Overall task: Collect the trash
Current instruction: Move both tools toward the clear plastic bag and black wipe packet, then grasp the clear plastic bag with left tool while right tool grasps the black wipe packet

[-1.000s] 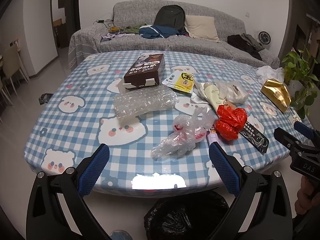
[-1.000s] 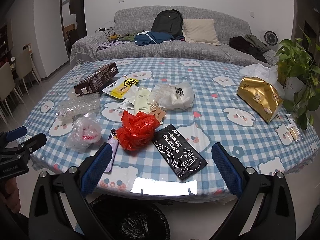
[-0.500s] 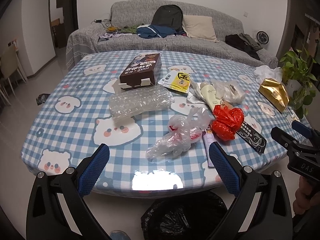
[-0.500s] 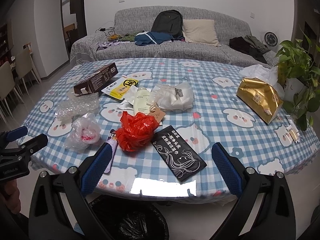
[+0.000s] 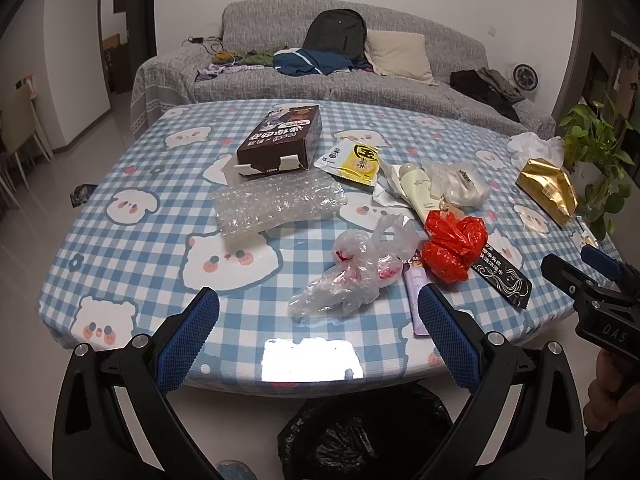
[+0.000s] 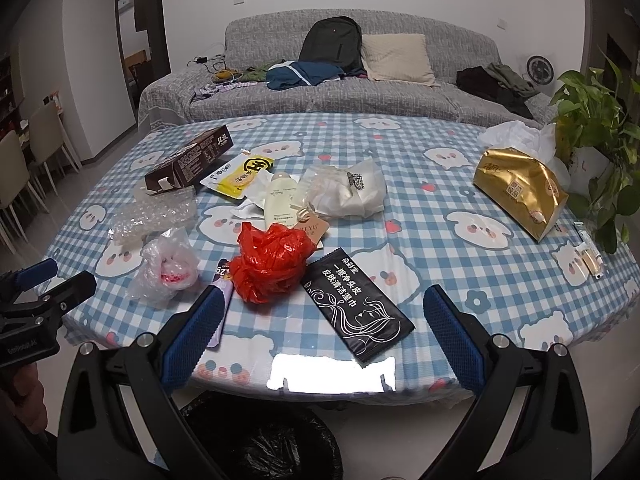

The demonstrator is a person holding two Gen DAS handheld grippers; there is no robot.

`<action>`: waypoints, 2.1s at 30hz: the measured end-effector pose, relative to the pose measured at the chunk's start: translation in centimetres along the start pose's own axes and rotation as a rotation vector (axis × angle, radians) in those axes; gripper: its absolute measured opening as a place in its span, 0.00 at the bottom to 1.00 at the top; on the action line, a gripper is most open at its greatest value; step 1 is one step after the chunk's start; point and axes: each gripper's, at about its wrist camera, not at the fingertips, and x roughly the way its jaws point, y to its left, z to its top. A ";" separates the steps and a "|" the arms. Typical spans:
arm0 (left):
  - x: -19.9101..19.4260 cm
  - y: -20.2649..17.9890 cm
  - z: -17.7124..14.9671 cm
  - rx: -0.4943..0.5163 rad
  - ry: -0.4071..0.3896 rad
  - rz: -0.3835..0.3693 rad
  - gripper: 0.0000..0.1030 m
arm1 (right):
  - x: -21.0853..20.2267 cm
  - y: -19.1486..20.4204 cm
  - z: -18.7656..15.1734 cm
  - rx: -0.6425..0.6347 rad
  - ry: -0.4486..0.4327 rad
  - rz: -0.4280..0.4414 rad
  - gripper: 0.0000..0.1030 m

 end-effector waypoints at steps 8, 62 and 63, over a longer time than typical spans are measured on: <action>0.3 0.0 -0.1 0.004 0.003 0.003 0.94 | 0.0 -0.3 0.2 0.004 -0.004 -0.009 0.93; 11.9 -3.6 2.4 0.091 0.188 -0.019 0.80 | 11.5 -2.4 -0.2 -0.117 0.272 0.010 0.83; 12.2 -3.6 2.4 0.091 0.193 -0.020 0.78 | 11.7 -2.4 -0.2 -0.114 0.280 0.016 0.83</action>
